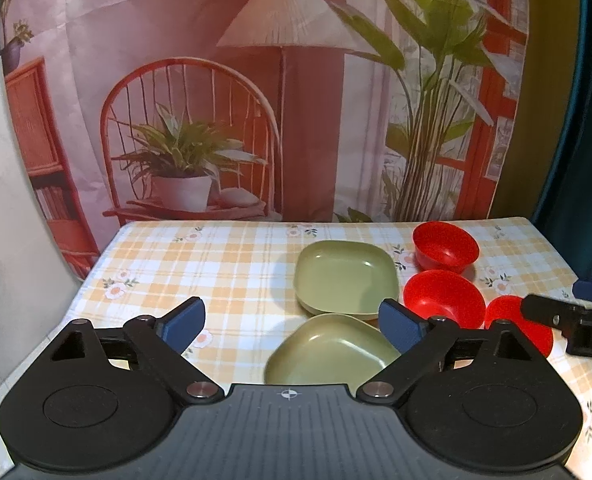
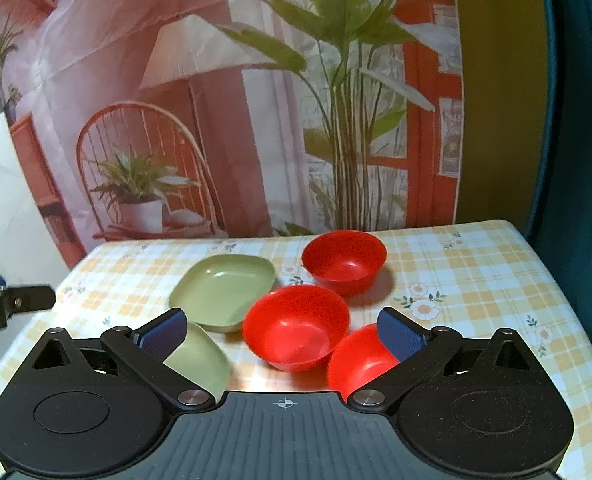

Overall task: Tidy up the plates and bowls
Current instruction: 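Move the left gripper forward toward the salmon-orange plate rim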

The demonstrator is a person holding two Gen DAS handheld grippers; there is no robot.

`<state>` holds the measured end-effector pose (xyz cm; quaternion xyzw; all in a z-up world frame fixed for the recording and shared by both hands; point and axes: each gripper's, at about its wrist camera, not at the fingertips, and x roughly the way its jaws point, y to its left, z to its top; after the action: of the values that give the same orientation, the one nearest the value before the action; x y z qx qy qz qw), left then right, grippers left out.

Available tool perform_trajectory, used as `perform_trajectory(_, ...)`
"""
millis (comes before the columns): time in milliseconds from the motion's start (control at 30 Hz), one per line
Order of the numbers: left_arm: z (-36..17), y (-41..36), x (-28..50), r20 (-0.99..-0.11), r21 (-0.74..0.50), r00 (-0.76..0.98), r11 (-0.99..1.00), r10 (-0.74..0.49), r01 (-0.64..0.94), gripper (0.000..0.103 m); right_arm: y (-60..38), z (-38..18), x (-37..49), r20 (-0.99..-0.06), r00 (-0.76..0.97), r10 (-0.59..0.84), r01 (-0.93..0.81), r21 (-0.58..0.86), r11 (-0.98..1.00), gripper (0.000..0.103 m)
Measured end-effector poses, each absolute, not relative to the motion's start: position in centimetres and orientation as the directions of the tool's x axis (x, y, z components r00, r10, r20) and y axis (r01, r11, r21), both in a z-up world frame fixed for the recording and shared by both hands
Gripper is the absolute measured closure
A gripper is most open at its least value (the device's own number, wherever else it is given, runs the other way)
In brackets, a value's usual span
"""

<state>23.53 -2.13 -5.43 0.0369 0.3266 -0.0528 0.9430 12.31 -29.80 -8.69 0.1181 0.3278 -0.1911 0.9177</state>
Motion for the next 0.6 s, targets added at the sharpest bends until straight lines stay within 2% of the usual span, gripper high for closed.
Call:
perform_trajectory(167, -7.0, -4.0, 24.5, -0.638, -0.016, 0.763, 0.992, -0.107, 0.125, 0.012, -31.8, -10.2, 12.2, -0.675, 0.697, -0.240, 0.398, 0.087, 0.913, 0.016)
perform_trajectory(333, -8.4, -5.8, 26.6, -0.671, -0.012, 0.731, 0.988, -0.124, 0.156, 0.019, -33.1, -11.4, 12.4, -0.701, 0.686, -0.193, 0.362, 0.098, 0.927, 0.023)
perform_trajectory(467, -8.8, -5.8, 27.3, -0.685, -0.042, 0.717, 0.989, -0.130, 0.140, 0.021, -33.4, -11.9, 13.1, -0.709, 0.691, -0.138, 0.321, 0.131, 0.938, 0.034)
perform_trajectory(600, -9.2, -5.0, 27.2, -0.692, -0.044, 0.714, 0.993, -0.110, 0.111, 0.021, -32.7, -12.1, 13.8, -0.704, 0.703, -0.104, 0.275, 0.134, 0.952, 0.040)
